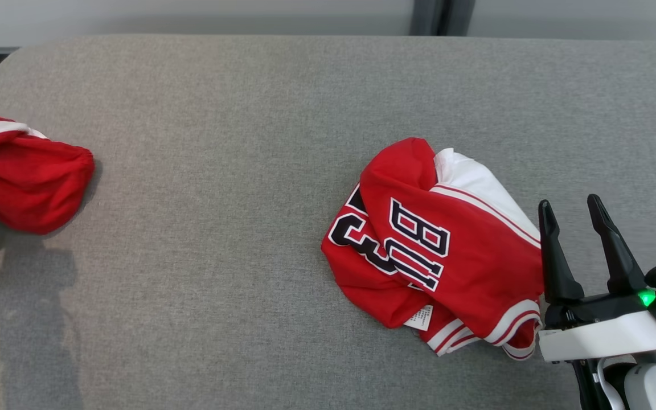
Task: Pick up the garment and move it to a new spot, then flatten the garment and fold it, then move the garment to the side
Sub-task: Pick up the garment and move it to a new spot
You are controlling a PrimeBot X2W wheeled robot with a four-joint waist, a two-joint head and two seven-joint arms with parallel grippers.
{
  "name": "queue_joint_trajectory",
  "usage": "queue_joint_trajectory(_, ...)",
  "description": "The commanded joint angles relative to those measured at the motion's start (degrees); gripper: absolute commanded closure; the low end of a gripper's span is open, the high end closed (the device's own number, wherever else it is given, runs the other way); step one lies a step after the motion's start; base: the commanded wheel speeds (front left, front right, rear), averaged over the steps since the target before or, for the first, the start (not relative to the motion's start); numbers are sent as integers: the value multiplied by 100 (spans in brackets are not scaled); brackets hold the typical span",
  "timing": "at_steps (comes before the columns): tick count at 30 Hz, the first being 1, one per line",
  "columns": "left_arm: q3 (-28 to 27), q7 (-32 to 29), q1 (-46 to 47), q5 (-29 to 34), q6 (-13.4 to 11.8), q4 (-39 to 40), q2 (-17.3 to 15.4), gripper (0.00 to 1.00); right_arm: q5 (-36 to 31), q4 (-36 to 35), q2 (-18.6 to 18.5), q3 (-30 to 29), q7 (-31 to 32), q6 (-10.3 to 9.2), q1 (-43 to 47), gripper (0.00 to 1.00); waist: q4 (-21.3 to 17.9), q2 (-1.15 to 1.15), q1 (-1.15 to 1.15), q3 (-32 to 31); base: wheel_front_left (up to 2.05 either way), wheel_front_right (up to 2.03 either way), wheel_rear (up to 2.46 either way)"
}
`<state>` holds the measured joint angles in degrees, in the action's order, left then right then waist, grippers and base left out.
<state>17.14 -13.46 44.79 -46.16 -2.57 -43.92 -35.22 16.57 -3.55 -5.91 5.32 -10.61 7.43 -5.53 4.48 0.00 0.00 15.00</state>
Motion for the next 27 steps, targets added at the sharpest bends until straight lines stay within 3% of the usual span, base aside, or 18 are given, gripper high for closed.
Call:
queue_joint_trajectory(1, -25, 90, -4, -10, -39, -107, 24, 100, -63, -40, -48, -1, 10, 11, -95, 0, 125, 0, 0, 125, 0, 0, 0)
queue_joint_trajectory(9, 51, 79, 149, -93, 142, -744, 256, 100, -97, -26, -70, 64, 48, 11, -213, 0, 282, 0, 0, 259, 0, 0, 0)
queue_joint_trajectory(10, 89, 53, 138, -89, 167, -838, 295, 77, -98, -11, -71, 74, 52, 11, -222, 0, 295, 0, 0, 257, 0, 0, 0)
queue_joint_trajectory(11, 117, 15, 122, -108, 221, -928, 343, 2, -102, 0, -68, 85, 51, 11, -226, 0, 307, 0, 0, 250, 0, 0, 0)
queue_joint_trajectory(14, 206, 7, 122, -100, 345, -1180, 468, 0, -87, 55, -60, 111, 32, 11, -201, 0, 336, 0, 0, 179, 0, 0, 0)
queue_joint_trajectory(19, 332, 218, 266, 82, 402, -1137, 411, 0, -12, 142, -55, 139, -6, 11, -132, 0, 309, 0, 0, -2, 0, 0, 0)
queue_joint_trajectory(27, 523, 719, 264, 398, 337, -200, 324, 0, 87, 272, -47, 120, -126, 11, 35, 0, 52, 0, 0, -486, 0, 0, 0)
